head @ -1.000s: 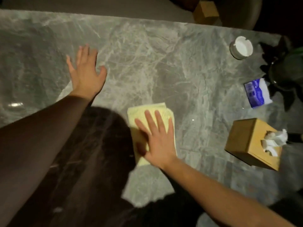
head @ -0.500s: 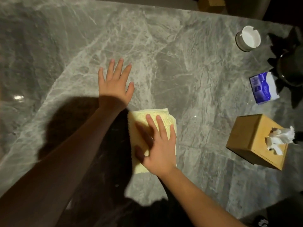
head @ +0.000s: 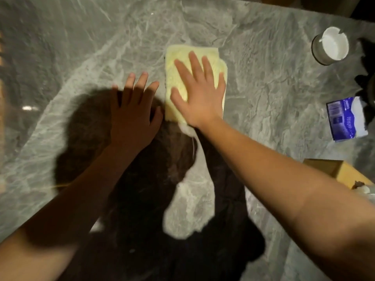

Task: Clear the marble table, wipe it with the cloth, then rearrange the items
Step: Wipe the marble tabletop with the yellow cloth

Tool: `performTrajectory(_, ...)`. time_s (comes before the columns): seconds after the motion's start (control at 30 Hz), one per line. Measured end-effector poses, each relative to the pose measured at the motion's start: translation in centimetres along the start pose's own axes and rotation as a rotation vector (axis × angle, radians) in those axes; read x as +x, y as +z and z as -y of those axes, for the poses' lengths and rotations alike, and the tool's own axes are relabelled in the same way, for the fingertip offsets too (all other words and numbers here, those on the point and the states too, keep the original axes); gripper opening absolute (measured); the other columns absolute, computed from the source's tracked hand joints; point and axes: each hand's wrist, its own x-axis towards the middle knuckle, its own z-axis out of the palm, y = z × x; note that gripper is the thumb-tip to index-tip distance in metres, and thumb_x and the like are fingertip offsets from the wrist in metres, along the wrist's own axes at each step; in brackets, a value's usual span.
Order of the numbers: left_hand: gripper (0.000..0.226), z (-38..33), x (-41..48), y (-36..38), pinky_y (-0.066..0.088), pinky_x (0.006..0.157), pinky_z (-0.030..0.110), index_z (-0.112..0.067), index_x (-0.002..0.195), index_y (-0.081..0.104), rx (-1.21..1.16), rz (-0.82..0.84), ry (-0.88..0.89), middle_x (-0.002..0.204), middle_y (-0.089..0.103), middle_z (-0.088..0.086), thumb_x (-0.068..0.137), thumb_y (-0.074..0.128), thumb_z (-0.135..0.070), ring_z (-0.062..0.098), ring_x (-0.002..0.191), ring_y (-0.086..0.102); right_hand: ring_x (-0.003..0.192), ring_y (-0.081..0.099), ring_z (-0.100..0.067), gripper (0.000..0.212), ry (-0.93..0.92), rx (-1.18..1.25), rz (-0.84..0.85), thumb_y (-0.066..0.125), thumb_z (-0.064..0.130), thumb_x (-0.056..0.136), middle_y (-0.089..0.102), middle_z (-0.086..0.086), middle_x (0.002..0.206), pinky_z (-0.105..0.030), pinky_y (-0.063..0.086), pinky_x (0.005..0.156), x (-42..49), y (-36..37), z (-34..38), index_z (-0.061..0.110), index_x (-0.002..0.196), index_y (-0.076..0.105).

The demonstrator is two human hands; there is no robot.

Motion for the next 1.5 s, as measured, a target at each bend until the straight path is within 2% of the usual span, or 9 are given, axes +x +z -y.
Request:
performTrajectory(0.27,0.058,0.0,0.0,0.1,0.006,0.114,0.058,-0.018,0.143,0.034,-0.01,-0.022,-0.022,0.156,0.025,0.006,0.09,0.036,-0.042,0.027,0.146,0.015,0.15,0.003,-0.024,0.062,-0.052,0.004,-0.015,0.03,0.052,0.09,0.011,0.003,0.162,-0.059,0.002,0.116,11.9,-1.8,-2.2,0.036,0.15,0.025)
performTrajectory(0.53,0.056,-0.3,0.0,-0.6,0.015,0.111,0.059,-0.022,0.14,0.035,0.02,0.016,-0.04,0.155,0.025,0.003,0.089,0.034,-0.045,0.025,0.146,0.016,0.15,-0.003,-0.027,0.064,-0.13,-0.09,0.067,0.025,0.055,0.092,0.001,0.001,0.163,-0.06,0.0,0.116,11.8,-2.4,-2.7,0.037,0.152,0.012)
performTrajectory(0.67,0.055,-0.2,0.1,-0.3,0.018,0.11,0.058,-0.021,0.138,0.039,0.063,-0.004,-0.01,0.153,0.03,0.004,0.088,0.038,-0.045,0.026,0.143,0.024,0.15,-0.001,-0.029,0.065,-0.166,-0.112,0.084,0.029,0.056,0.092,0.005,0.0,0.163,-0.062,0.003,0.115,6.5,-2.4,-3.8,0.037,0.152,0.014)
performTrajectory(0.83,0.051,-0.5,0.3,0.2,0.02,0.11,0.056,-0.021,0.13,0.047,0.046,-0.066,-0.058,0.147,0.042,0.002,0.083,0.044,-0.039,0.023,0.14,0.033,0.149,0.007,-0.031,0.067,-0.225,-0.129,0.095,0.032,0.058,0.09,0.014,-0.003,0.162,-0.063,0.012,0.113,-5.3,-1.3,-4.8,0.034,0.151,0.022)
performTrajectory(0.97,0.05,-0.3,0.1,0.2,0.007,0.112,0.057,-0.021,0.134,0.041,-0.086,-0.045,-0.048,0.152,0.032,0.002,0.087,0.044,-0.037,0.022,0.144,0.021,0.149,0.001,-0.032,0.07,-0.231,-0.132,0.123,0.038,0.057,0.089,0.01,-0.003,0.162,-0.063,0.009,0.113,-15.7,-0.8,-4.3,0.033,0.152,0.02)
performTrajectory(1.13,0.047,-0.2,-0.4,-0.2,0.004,0.112,0.058,-0.02,0.137,0.037,-0.105,-0.043,-0.001,0.154,0.027,0.004,0.092,0.039,-0.035,0.025,0.146,0.014,0.148,0.006,-0.037,0.069,-0.138,-0.073,0.146,0.041,0.054,0.087,0.014,-0.008,0.161,-0.068,0.017,0.109,-29.1,-0.1,-2.9,0.029,0.15,0.028)
performTrajectory(1.27,0.046,-0.6,-0.7,-0.3,0.003,0.113,0.058,-0.018,0.138,0.035,-0.089,-0.022,0.001,0.155,0.024,0.006,0.093,0.038,-0.03,0.027,0.146,0.012,0.149,0.01,-0.034,0.067,-0.068,-0.046,0.139,0.042,0.054,0.087,0.017,-0.003,0.161,-0.066,0.019,0.11,-30.6,0.1,-2.7,0.032,0.149,0.028)
performTrajectory(1.4,0.046,-2.5,-1.0,0.0,-0.001,0.113,0.06,-0.023,0.136,0.037,-0.156,0.02,0.002,0.155,0.026,-0.001,0.09,0.037,-0.025,0.022,0.147,0.01,0.149,0.008,-0.031,0.071,-0.043,-0.053,0.166,0.037,0.062,0.087,0.012,0.0,0.162,-0.064,0.02,0.11,-30.1,0.1,-2.8,0.036,0.151,0.022)
performTrajectory(1.5,0.048,-3.4,-0.4,0.3,-0.002,0.112,0.061,-0.026,0.137,0.037,-0.168,0.045,0.022,0.156,0.024,-0.004,0.089,0.038,-0.028,0.021,0.147,0.009,0.149,0.006,-0.031,0.073,-0.002,-0.064,0.164,0.041,0.063,0.082,0.01,0.002,0.162,-0.064,0.019,0.109,-28.1,0.0,-3.5,0.035,0.148,0.029)
